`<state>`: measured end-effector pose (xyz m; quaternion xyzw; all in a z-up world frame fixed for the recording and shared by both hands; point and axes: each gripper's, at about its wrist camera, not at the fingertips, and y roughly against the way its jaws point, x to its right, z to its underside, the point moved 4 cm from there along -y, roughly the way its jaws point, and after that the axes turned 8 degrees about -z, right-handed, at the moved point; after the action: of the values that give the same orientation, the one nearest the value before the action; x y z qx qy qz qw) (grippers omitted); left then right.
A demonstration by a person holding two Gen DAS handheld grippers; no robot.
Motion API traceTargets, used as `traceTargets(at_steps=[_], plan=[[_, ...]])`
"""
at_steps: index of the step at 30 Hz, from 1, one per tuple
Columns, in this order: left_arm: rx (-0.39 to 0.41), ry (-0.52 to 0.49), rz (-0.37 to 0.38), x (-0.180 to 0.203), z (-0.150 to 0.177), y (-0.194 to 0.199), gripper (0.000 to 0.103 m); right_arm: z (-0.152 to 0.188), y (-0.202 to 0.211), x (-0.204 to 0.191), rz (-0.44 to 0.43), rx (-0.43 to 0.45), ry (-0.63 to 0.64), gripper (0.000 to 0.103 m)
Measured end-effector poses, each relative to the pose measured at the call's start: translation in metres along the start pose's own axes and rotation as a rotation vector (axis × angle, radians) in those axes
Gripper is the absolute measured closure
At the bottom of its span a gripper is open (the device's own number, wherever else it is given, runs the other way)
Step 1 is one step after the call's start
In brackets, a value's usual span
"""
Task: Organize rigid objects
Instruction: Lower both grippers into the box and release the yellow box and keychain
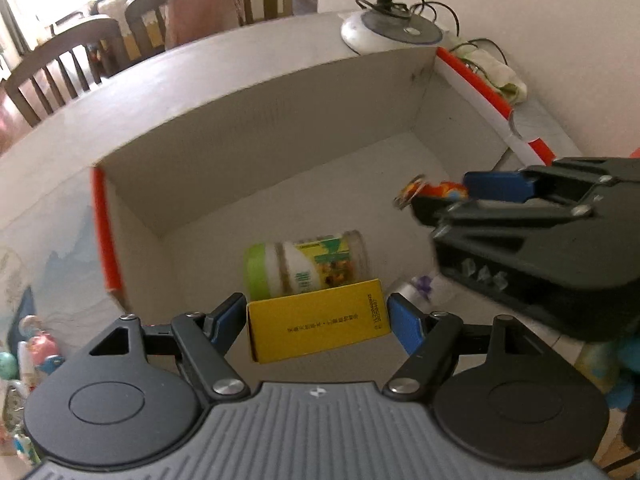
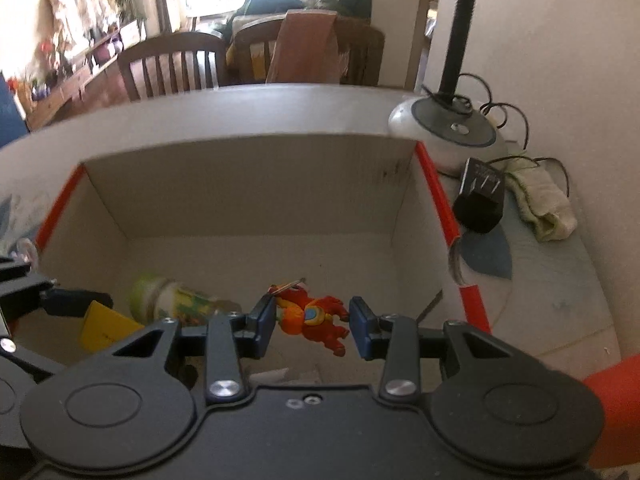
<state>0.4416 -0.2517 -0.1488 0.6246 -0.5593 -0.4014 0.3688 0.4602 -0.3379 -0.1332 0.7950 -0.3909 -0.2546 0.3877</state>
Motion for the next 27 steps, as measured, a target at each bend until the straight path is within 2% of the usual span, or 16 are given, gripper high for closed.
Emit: traceTargets(at_steps=[5, 8, 15, 27], plan=[[-0.04, -0.028, -0.011, 0.013, 0.0, -0.011, 0.026, 0.0, -0.008, 0.003, -0.021, -0.047, 0.016, 0.064], [-0.063, 0.012, 0.007, 0.01, -0.002, -0.02, 0.027, 0.0, -0.012, 0.008, -0.035, -0.073, -0.006, 0.064], [-0.083, 0.035, 0.035, 0.01, -0.009, -0.028, 0.027, 0.002, -0.016, 0.019, -0.062, -0.107, -0.063, 0.063], [-0.037, 0.058, 0.067, 0.003, -0.001, -0.013, 0.027, 0.004, -0.002, 0.021, -0.115, -0.061, -0.099, 0.052]])
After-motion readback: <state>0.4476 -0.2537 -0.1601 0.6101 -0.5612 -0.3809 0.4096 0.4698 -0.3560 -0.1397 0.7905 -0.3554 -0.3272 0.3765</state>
